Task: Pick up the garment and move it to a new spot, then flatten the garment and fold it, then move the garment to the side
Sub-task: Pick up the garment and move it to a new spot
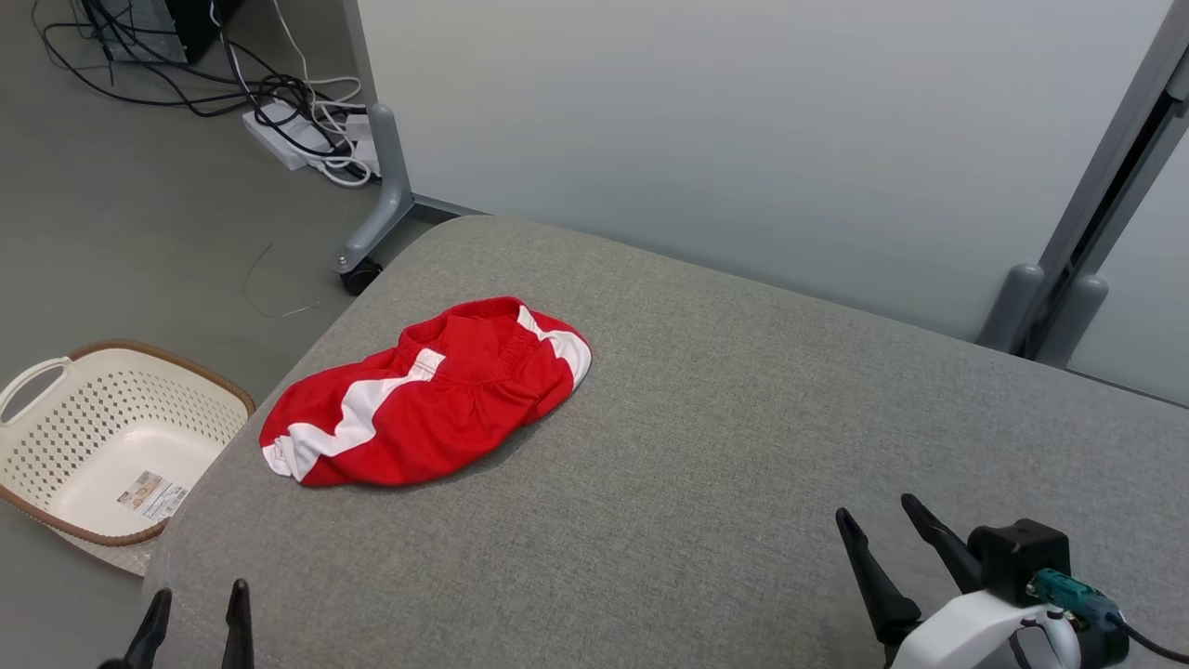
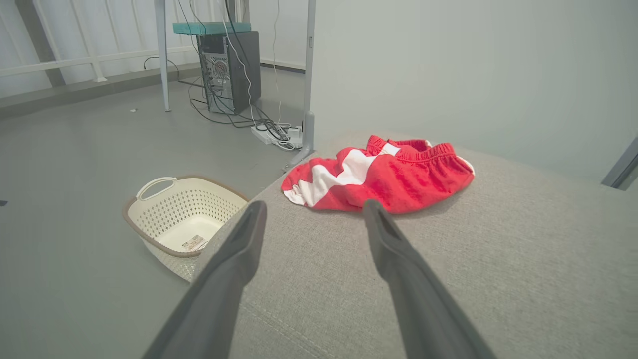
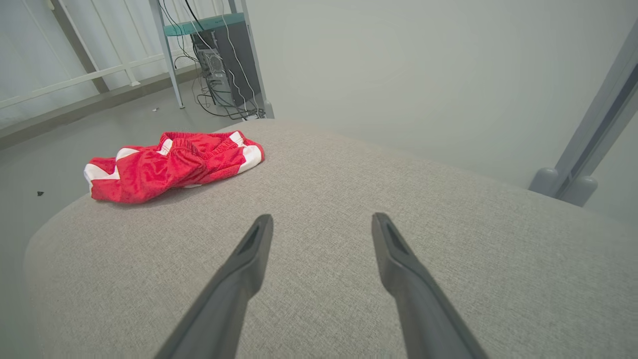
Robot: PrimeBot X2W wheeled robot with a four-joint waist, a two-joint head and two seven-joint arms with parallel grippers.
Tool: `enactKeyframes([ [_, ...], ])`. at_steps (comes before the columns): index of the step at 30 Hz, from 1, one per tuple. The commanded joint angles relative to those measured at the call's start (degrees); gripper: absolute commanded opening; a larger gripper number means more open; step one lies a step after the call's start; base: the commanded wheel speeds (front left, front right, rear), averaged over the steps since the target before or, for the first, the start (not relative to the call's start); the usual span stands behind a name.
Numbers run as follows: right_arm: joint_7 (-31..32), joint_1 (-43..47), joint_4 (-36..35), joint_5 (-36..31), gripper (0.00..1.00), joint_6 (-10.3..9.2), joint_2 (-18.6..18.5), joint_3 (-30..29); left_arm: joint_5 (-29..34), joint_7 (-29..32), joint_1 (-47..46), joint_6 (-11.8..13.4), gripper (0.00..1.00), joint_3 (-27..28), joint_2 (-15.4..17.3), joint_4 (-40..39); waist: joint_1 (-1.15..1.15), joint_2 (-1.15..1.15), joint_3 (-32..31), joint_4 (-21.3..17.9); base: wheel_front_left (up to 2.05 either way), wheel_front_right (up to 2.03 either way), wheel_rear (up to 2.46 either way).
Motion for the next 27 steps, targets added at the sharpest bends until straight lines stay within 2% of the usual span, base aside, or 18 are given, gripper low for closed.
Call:
enactKeyframes([
  [1, 0.2, 0.6, -0.5, -0.3, 1.0, 0.01, -0.8, -0.2, -1.2, 2.8, -3.0, -1.1, 1.0, -0.6, 0.8, -1.1, 0.0, 0.0, 0.1, 0.0, 0.0, 0.0, 0.0],
  [4, 0.5, 1.1, -1.3, -0.6, 1.0, 0.01, -1.1, -0.6, -3.1, 8.1, -7.5, -2.5, 1.0, -1.9, 1.4, -1.2, 0.0, 0.0, 0.3, 0.1, 0.0, 0.0, 0.0],
  [5, 0.5, 1.1, -1.3, -0.6, 1.0, 0.01, -1.1, -0.6, -3.1, 8.1, -7.5, -2.5, 1.0, -1.9, 1.4, -1.2, 0.0, 0.0, 0.3, 0.1, 0.0, 0.0, 0.0],
  [8, 1.6, 1.2, -2.9, -1.3, 1.0, 0.01, -1.4, -0.5, -4.7, 13.5, -14.0, -3.0, 1.0, -3.1, 1.4, 0.9, 0.0, 0.0, 1.7, -0.4, 0.0, 0.0, 0.0],
  [16, 6.4, -2.9, -7.8, -2.2, 1.0, 0.01, -5.9, 2.4, -8.9, 20.4, -33.4, -3.9, 1.0, -5.2, -0.6, 14.5, 0.0, 0.0, 10.1, -6.7, 0.0, 0.0, 0.0],
  [24, 9.9, -6.9, -12.2, -1.8, 1.0, 0.01, -9.3, 4.9, -10.7, 22.9, -47.1, -2.2, 1.0, -3.6, -0.1, 33.8, 0.0, 0.0, 18.3, -14.8, 0.0, 0.0, 0.0],
  [27, 10.7, -7.4, -13.5, -1.6, 1.0, 0.01, -9.8, 5.6, -11.2, 23.8, -50.6, -0.5, 1.0, -2.7, 0.8, 39.5, 0.0, 0.0, 20.5, -17.1, 0.0, 0.0, 0.0],
])
